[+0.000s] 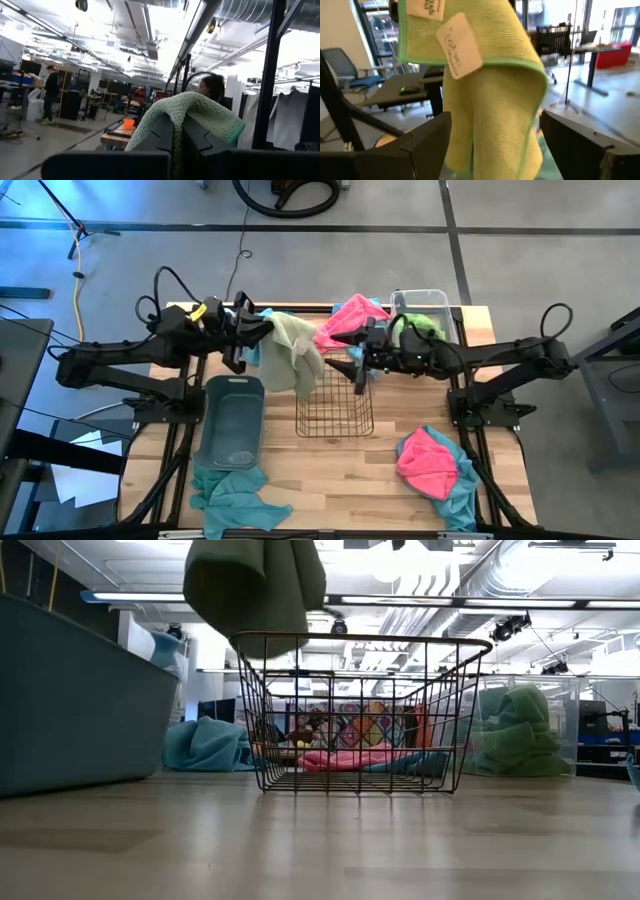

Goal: Sort microfiber towel by color & place in baskets
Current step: Put the light green towel into the transparent bin

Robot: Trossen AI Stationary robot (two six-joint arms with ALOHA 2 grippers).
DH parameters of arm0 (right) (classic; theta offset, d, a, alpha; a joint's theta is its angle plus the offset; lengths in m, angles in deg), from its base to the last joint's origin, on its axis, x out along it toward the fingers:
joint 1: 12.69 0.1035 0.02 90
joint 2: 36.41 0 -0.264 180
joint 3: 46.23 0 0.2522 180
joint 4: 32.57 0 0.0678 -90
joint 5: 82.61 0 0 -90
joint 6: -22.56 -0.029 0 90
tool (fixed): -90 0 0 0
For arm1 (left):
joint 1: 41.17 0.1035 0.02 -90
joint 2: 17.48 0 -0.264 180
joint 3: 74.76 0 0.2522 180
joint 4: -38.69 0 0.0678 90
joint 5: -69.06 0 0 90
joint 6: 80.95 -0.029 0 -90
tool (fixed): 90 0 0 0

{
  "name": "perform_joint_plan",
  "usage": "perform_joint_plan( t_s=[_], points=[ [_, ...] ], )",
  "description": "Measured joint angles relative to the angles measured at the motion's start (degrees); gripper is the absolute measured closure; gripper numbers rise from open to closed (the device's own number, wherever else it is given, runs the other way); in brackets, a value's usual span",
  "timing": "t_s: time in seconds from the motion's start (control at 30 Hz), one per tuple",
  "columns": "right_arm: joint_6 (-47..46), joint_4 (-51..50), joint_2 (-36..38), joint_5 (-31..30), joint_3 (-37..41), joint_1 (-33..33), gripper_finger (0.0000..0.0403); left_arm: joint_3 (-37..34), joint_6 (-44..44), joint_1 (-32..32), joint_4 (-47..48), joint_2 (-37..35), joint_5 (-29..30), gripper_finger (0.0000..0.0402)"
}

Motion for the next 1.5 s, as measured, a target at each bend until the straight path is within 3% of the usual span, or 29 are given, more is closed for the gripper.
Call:
perform_joint_plan(
  t_s=[0.17,0.37,0.6,0.9,1.13,1.27,1.33,1.43,1.5],
  points=[
    [1.75,3.05,-4.07,0.26,-1.47,-0.26,0.0098,0.98,-0.07,0.0,0.36,0.3,0.25,0.0401],
    [5.16,2.14,-11.16,1.12,-8.93,-0.26,0.0098,2.56,-0.55,0.0,0.14,1.82,0.41,0.0401],
    [10.19,-0.13,-19.75,-3.94,-19.87,-0.26,0.0098,4.48,-0.64,0.0,0.12,4.16,0.08,0.0401],
    [6.32,-1.45,-27.28,0.66,-29.84,0.09,0.0098,5.08,-2.49,-0.02,0.09,4.15,-0.05,0.0401],
    [6.14,-1.86,-28.45,2.44,-31.21,0.15,0.011,5.08,-4.17,-0.02,0.2,4.13,-0.12,0.0401],
    [6.14,-2.1,-28.35,2.16,-31.21,0.15,0.0172,5.08,-5.16,-0.02,0.2,4.13,-0.09,0.0401],
    [6.05,-2.08,-28.3,2.14,-31.21,0.15,0.0231,5.08,-5.18,-0.02,0.26,4.13,-0.08,0.0401],
    [4.49,-2.21,-28.3,2.24,-31.21,0.13,0.0352,5.08,-5.18,-0.02,0.33,4.13,-0.06,0.0401],
    [3.57,-2.4,-28.26,2.62,-31.21,-0.09,0.0384,5.08,-5.14,-0.02,0.37,4.13,0.38,0.04]
  ],
)
